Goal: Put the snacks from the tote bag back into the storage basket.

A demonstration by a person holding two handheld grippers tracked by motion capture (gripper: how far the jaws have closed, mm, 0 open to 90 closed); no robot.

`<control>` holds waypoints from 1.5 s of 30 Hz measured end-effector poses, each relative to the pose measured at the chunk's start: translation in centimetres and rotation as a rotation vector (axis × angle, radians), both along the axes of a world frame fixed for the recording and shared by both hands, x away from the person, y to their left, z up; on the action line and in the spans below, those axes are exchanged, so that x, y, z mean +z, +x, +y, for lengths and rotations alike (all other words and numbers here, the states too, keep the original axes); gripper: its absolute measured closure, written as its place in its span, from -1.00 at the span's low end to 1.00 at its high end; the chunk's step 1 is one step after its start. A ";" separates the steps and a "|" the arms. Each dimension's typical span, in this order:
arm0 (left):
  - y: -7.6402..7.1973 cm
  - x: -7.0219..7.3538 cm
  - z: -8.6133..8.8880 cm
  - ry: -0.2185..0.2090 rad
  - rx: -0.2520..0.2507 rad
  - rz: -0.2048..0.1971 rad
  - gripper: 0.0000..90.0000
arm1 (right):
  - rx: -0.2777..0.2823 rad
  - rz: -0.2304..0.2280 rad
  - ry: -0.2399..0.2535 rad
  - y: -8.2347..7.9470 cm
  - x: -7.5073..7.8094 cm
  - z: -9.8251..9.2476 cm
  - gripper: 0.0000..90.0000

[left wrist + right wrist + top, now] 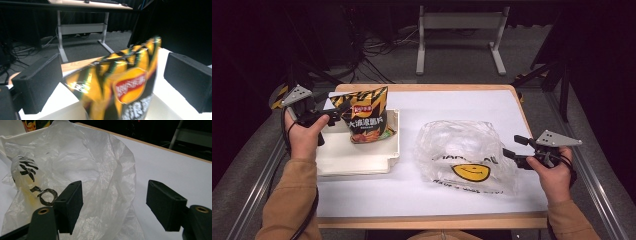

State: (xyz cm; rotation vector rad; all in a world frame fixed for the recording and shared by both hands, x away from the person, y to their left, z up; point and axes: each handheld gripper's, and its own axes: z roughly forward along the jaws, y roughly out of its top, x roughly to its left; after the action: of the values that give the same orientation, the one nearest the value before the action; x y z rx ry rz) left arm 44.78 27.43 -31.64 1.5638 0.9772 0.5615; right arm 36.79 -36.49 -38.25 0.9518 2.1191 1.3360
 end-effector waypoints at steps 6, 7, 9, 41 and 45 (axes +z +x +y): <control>-1.2 1.1 0.2 0.005 -0.012 -0.025 -0.95 | 0.009 0.001 -0.001 0.1 0.0 0.3 -0.34; -1.6 1.3 0.1 0.009 -0.025 -0.029 -0.94 | 0.009 0.002 0.000 0.1 0.0 0.3 -0.34; -2.3 1.6 -0.3 0.022 -0.058 -0.039 -0.94 | 0.010 0.003 0.002 0.2 0.0 0.2 -0.34; -10.5 -3.1 -2.1 0.158 -0.250 -0.001 -0.85 | 0.054 0.017 -0.009 0.1 -0.1 0.0 -0.45; -10.8 -4.4 -2.2 0.195 -0.240 0.033 -0.84 | 0.099 0.021 0.070 0.2 -0.1 -0.2 -0.51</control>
State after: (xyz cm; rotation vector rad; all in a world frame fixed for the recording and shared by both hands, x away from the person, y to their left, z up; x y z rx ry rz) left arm 33.96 25.24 -36.07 1.8393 0.7626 0.4740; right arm 36.94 -36.65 -38.40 0.9020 2.1730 1.4640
